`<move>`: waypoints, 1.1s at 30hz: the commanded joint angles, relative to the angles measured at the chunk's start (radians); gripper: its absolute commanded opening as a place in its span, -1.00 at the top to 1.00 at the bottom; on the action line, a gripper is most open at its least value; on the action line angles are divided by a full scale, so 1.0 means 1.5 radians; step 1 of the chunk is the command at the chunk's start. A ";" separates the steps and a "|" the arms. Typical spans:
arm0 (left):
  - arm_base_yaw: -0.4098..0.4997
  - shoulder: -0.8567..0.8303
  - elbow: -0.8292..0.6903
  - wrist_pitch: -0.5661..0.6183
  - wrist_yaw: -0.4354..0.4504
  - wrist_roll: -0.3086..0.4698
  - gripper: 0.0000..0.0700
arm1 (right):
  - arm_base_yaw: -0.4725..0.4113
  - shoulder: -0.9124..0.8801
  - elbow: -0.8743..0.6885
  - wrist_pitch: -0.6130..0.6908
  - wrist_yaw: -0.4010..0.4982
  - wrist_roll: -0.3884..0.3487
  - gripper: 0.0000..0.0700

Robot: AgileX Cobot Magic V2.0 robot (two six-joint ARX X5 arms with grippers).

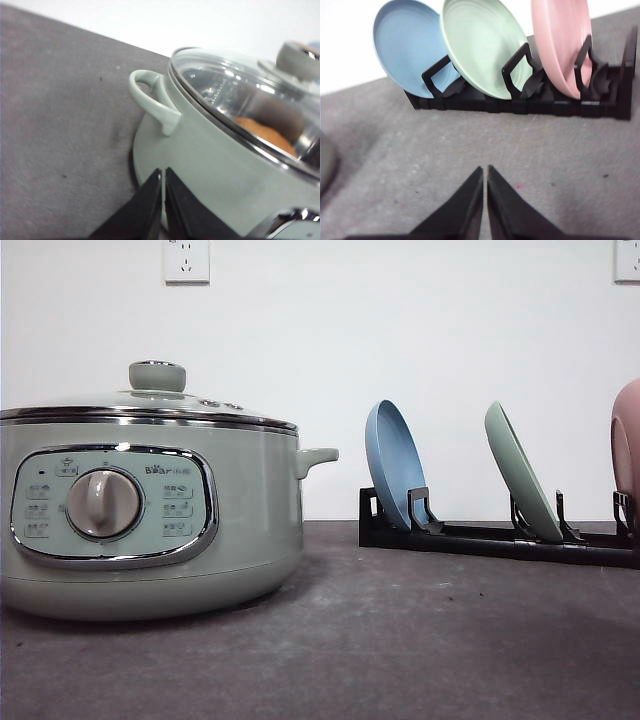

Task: Transfer potato from steamer to green plate

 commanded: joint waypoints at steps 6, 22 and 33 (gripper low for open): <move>0.001 -0.001 0.029 -0.011 0.001 -0.108 0.99 | 0.000 -0.002 0.030 0.003 -0.020 0.066 1.00; 0.001 0.143 0.304 -0.108 0.005 -0.014 0.99 | -0.001 0.096 0.275 -0.054 -0.015 -0.009 1.00; 0.001 0.366 0.506 -0.268 0.167 0.127 0.99 | -0.001 0.306 0.506 -0.240 -0.110 -0.144 1.00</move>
